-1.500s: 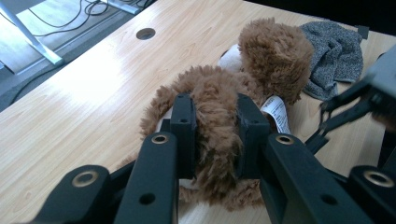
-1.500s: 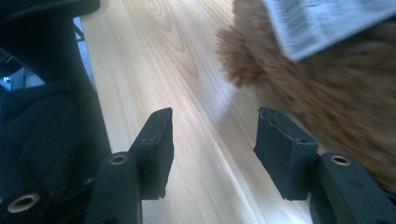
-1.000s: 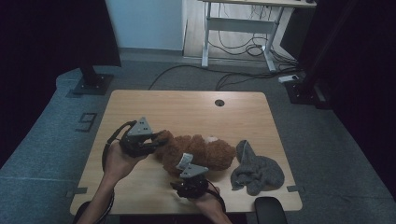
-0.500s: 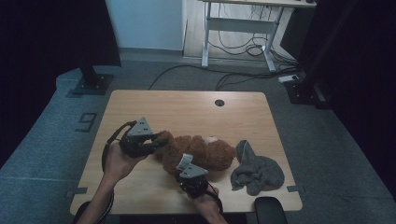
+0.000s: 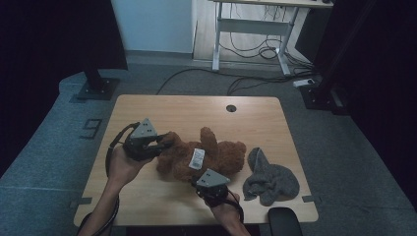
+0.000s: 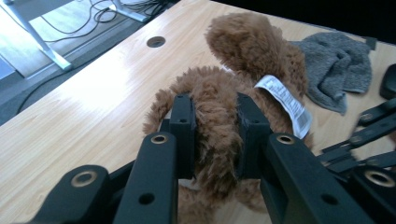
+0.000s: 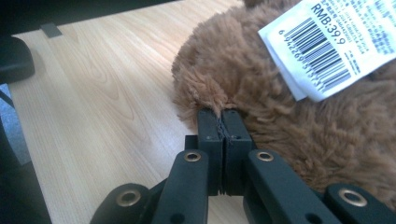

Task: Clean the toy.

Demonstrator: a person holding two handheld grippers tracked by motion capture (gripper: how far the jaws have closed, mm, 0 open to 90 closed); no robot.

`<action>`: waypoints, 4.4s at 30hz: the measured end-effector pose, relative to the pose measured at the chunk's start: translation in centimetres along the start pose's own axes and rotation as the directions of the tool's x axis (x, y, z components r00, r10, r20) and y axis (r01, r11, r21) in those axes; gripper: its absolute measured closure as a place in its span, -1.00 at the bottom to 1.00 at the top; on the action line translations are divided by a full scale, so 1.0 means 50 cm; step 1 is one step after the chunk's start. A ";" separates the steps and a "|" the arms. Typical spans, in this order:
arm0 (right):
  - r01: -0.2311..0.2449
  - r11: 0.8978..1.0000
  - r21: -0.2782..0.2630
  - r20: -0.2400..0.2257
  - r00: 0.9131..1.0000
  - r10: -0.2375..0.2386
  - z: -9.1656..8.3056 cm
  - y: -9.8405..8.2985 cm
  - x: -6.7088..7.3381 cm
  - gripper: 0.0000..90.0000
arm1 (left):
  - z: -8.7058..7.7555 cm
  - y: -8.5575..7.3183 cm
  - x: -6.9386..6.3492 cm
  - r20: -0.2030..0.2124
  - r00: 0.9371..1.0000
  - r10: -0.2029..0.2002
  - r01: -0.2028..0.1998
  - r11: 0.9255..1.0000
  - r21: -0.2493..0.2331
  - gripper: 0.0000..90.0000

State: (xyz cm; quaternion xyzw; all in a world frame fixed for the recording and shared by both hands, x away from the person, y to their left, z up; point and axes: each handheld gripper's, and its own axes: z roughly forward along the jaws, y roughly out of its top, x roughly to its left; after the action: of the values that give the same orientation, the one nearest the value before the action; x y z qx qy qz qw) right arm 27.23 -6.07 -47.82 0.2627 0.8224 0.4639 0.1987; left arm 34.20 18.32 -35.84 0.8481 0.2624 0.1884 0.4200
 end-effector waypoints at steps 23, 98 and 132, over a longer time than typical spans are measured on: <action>-0.005 0.999 -0.048 0.005 1.000 0.006 -0.001 0.049 -0.030 0.97 | -0.001 -0.101 0.035 -0.110 0.994 -0.017 0.016 1.000 -0.006 -0.05; -0.240 0.966 0.096 -0.008 0.970 0.242 -0.073 -0.004 -0.343 0.92 | 0.084 -0.117 -0.010 0.156 0.987 0.035 -0.018 0.994 -0.111 0.86; -0.223 0.951 0.214 -0.093 0.965 0.247 -0.153 -0.061 -0.201 0.90 | 0.038 -0.197 -0.059 0.328 0.924 -0.197 0.169 0.979 0.113 0.70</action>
State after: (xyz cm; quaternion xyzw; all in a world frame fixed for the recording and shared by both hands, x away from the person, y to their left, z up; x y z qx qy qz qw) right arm 29.95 -18.61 -45.84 0.3494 0.8382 0.4135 0.0650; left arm 30.08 20.39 -45.23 0.8562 0.2722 -0.0108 0.4389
